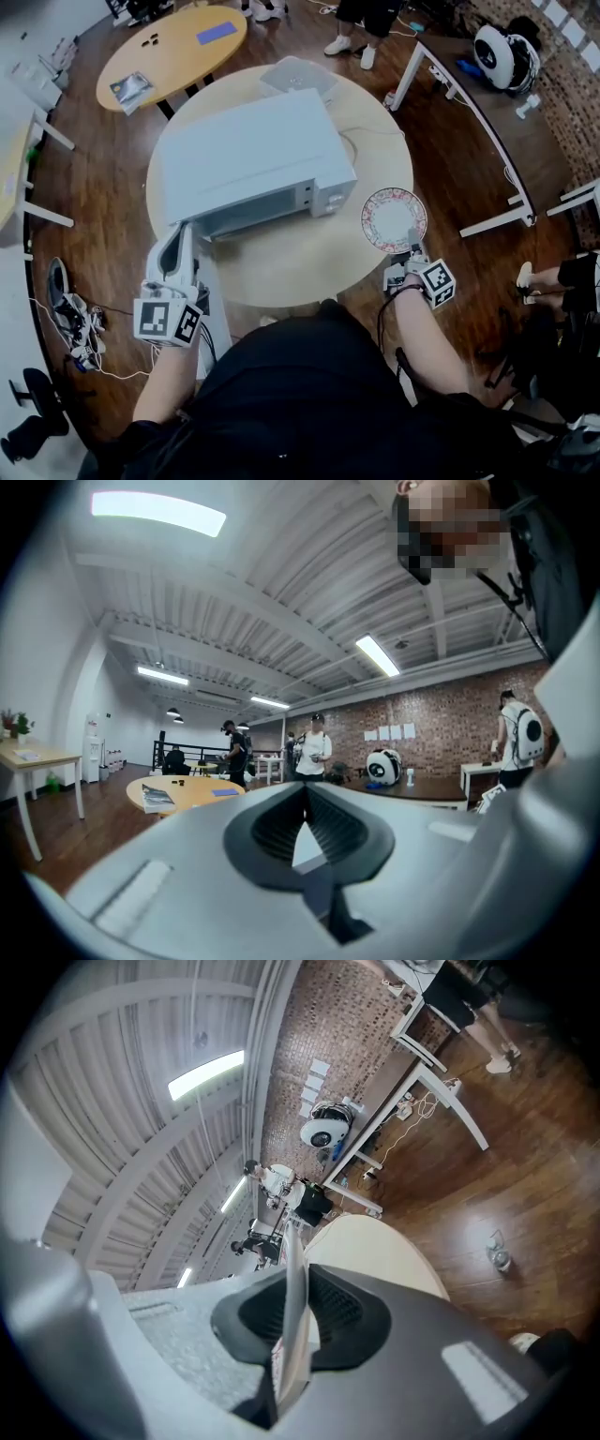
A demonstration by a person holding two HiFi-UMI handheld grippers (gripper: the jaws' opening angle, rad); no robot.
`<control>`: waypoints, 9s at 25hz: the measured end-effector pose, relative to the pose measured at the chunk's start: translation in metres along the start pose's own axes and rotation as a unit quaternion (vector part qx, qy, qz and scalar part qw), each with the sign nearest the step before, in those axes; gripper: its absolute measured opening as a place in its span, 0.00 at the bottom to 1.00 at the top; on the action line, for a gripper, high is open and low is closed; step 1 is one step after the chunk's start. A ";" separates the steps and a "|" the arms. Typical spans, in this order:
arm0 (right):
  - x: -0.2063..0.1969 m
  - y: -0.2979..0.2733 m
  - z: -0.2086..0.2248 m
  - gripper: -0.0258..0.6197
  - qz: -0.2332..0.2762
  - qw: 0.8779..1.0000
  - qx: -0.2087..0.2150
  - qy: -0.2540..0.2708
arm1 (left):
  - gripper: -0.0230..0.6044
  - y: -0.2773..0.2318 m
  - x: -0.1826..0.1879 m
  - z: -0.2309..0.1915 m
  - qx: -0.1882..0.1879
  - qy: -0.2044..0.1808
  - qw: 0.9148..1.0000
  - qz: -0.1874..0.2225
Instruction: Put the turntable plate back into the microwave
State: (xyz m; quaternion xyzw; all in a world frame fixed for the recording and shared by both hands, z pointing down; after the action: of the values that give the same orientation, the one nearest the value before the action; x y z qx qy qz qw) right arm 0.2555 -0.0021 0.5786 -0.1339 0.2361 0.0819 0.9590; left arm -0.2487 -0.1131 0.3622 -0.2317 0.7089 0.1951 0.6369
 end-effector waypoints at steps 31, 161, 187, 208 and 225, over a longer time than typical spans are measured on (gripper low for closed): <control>-0.056 0.010 -0.021 0.09 -0.031 0.999 0.023 -0.029 | 0.04 0.051 0.021 -0.015 0.017 0.045 0.999 0.022; -0.306 -0.125 -0.158 0.09 -0.336 0.932 0.132 -0.041 | 0.04 0.054 0.024 -0.050 0.139 -0.018 0.990 -0.020; -0.333 -0.157 -0.147 0.09 -0.312 0.943 0.101 -0.054 | 0.04 0.036 0.008 -0.054 0.118 -0.011 0.991 -0.060; -0.347 -0.182 -0.146 0.09 -0.283 0.954 0.071 -0.062 | 0.04 0.048 -0.003 -0.077 0.144 0.000 0.987 -0.070; -0.353 -0.198 -0.152 0.09 -0.258 0.962 0.068 -0.052 | 0.04 0.057 0.000 -0.079 0.158 -0.009 0.985 -0.066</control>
State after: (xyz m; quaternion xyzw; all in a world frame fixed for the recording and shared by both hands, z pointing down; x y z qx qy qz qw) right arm -0.0753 -0.2680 0.6600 -0.1207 0.1487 -0.1775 0.9653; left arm -0.3453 -0.1119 0.3698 -0.1725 0.7086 0.0402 0.6831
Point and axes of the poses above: the fingertips, and each gripper's own axes: y backward along the fingers, z to its right, x out of its top, the point moved 3 cm from there along y, backward along the fingers, and after that the axes turned 4 degrees about y, right-handed, at the moved point
